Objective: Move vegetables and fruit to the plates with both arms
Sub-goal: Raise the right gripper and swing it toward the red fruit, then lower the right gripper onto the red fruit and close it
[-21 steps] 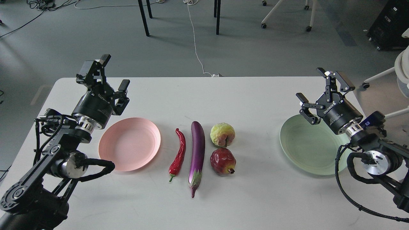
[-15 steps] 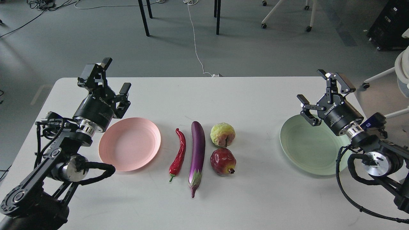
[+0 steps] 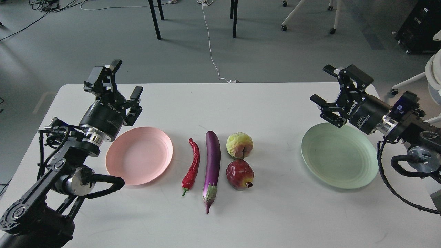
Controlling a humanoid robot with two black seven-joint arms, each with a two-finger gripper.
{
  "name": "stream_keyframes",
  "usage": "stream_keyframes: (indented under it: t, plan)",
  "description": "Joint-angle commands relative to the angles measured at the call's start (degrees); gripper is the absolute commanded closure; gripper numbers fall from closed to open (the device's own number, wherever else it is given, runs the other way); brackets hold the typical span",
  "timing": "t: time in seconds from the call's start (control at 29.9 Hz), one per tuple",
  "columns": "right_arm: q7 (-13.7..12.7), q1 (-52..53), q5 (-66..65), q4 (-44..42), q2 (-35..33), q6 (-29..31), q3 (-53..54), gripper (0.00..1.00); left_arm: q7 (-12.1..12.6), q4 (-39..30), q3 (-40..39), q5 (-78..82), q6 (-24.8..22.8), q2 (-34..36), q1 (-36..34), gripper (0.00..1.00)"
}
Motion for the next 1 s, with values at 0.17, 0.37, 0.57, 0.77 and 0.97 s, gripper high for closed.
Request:
stream_keyframes:
  t: [0.17, 0.37, 0.57, 0.77, 0.97]
  plan:
    - [0.0, 27.6, -28.6, 5.2, 3.6, 0.3, -27.0, 0.01, 0.0, -0.6, 0.2, 0.1, 0.1, -0.1, 0.2, 0.01]
    - [0.0, 32.6, -44.2, 5.5, 12.0, -1.0, -36.6, 0.02, 0.0, -1.4, 0.2, 0.1, 0.2, -0.1, 0.2, 0.01]
    - [0.0, 33.7, -45.3, 5.1, 17.5, -2.6, -40.4, 0.02, 0.0, -1.5, 0.2, 0.3, 0.5, -0.3, 0.4, 0.01]
    - [0.0, 33.7, -45.3, 1.4, 21.7, -2.9, -42.9, 0.02, 0.0, -1.6, 0.2, 0.3, 0.4, -0.4, 0.4, 0.01]
    - [0.0, 33.0, -45.3, -1.1, 24.0, -5.5, -44.2, 0.02, 0.0, -1.6, 0.2, 0.2, 0.2, -0.5, 0.4, 0.01]
